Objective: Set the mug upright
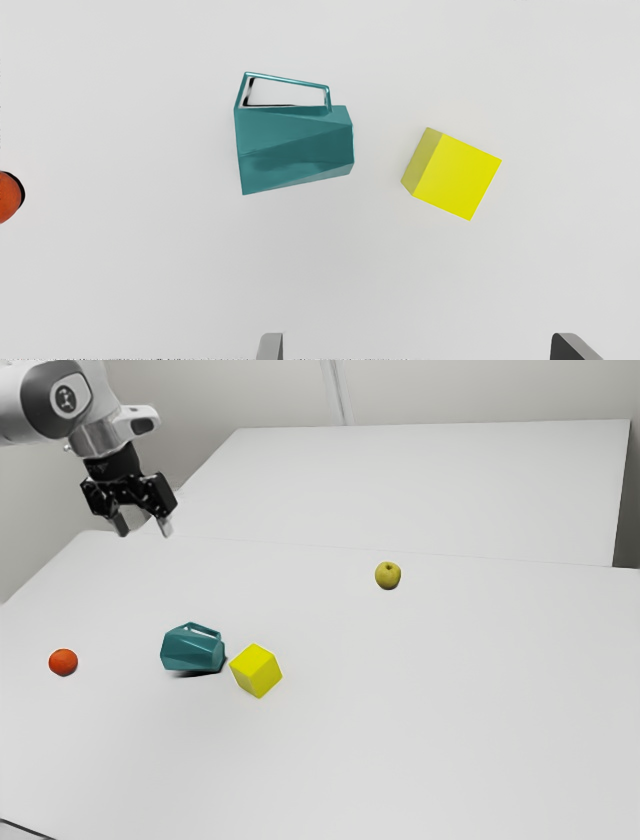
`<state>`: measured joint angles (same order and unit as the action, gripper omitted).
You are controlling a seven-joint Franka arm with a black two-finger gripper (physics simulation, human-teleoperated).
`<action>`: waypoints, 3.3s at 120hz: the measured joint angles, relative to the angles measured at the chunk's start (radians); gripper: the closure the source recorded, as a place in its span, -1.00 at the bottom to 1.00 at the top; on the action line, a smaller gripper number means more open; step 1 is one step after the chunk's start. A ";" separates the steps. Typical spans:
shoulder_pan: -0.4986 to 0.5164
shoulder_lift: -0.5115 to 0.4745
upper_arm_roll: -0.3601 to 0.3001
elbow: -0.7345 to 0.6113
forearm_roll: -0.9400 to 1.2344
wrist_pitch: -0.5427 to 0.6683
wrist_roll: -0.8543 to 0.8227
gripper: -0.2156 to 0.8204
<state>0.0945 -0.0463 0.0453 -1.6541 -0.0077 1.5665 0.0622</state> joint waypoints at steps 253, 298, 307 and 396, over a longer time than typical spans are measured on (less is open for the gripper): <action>0.441 0.429 -0.004 -0.294 -0.935 0.131 1.008 -0.01; 0.442 0.424 -0.004 -0.293 -0.942 0.123 1.047 0.81; 0.442 0.416 -0.004 -0.293 -0.941 0.122 1.052 0.85; 0.290 0.201 -0.009 -0.278 -0.544 0.201 0.906 0.93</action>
<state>0.3845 0.1550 0.0360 -1.9319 -0.5514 1.7672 0.9679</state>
